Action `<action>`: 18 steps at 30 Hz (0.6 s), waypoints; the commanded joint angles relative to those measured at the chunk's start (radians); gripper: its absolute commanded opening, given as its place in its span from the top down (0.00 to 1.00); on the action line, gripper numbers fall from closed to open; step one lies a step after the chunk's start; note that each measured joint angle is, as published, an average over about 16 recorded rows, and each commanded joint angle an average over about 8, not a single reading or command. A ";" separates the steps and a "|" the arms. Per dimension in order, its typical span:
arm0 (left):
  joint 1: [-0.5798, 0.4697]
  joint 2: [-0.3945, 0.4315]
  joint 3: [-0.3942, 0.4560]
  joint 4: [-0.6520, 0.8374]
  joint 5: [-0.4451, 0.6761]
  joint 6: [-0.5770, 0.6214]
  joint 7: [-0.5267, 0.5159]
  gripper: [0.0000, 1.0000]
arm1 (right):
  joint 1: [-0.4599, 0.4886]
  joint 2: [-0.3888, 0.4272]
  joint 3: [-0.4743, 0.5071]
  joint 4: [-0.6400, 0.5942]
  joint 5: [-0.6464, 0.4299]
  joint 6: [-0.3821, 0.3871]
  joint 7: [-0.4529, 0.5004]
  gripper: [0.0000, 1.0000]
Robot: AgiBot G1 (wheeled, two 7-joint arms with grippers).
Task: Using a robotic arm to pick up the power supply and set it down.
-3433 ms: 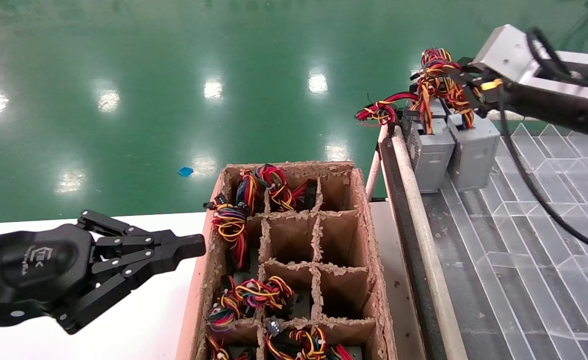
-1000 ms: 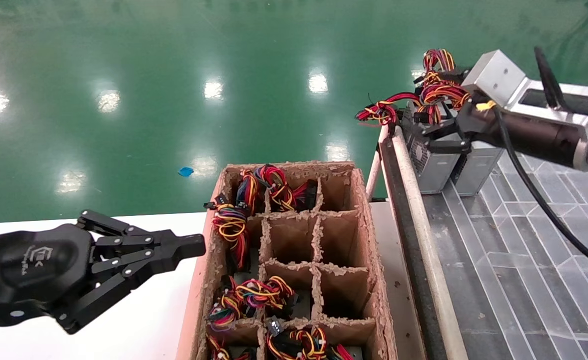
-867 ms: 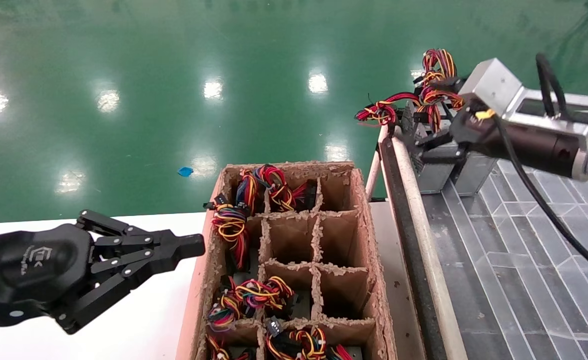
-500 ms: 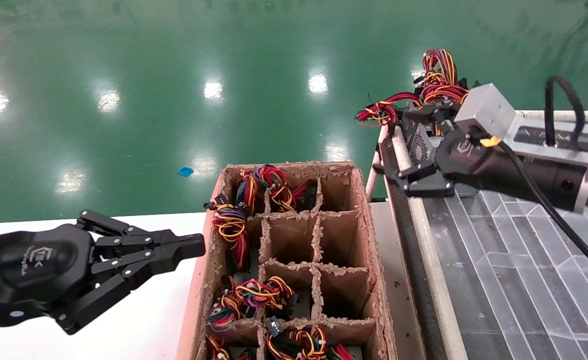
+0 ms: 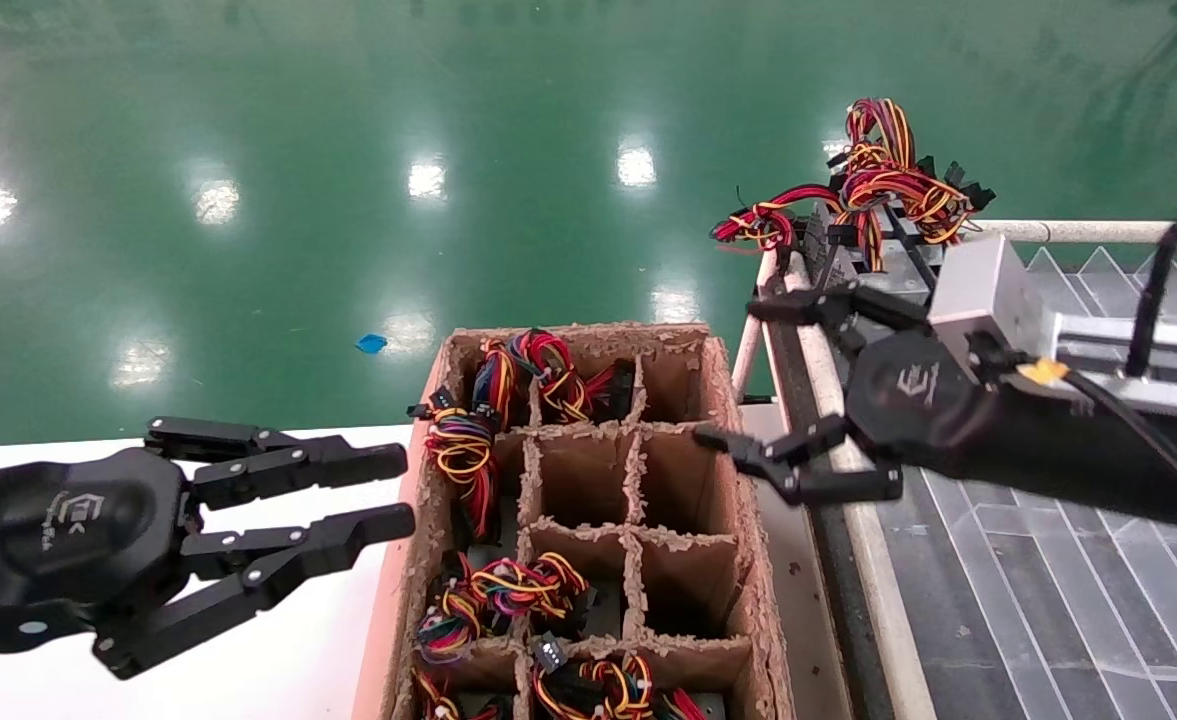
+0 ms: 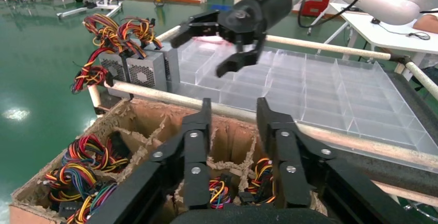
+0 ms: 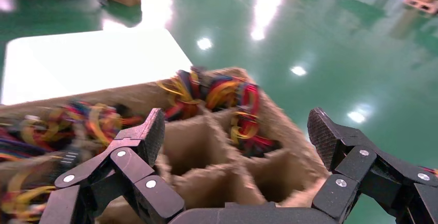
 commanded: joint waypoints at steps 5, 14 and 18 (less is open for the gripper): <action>0.000 0.000 0.000 0.000 0.000 0.000 0.000 0.00 | -0.042 0.015 0.019 0.020 0.089 -0.073 0.007 0.00; 0.000 0.000 0.000 0.000 0.000 0.000 0.000 0.00 | -0.106 0.037 0.048 0.049 0.223 -0.183 0.017 0.00; 0.000 0.000 0.000 0.000 0.000 0.000 0.000 0.00 | -0.132 0.046 0.060 0.062 0.278 -0.229 0.021 0.00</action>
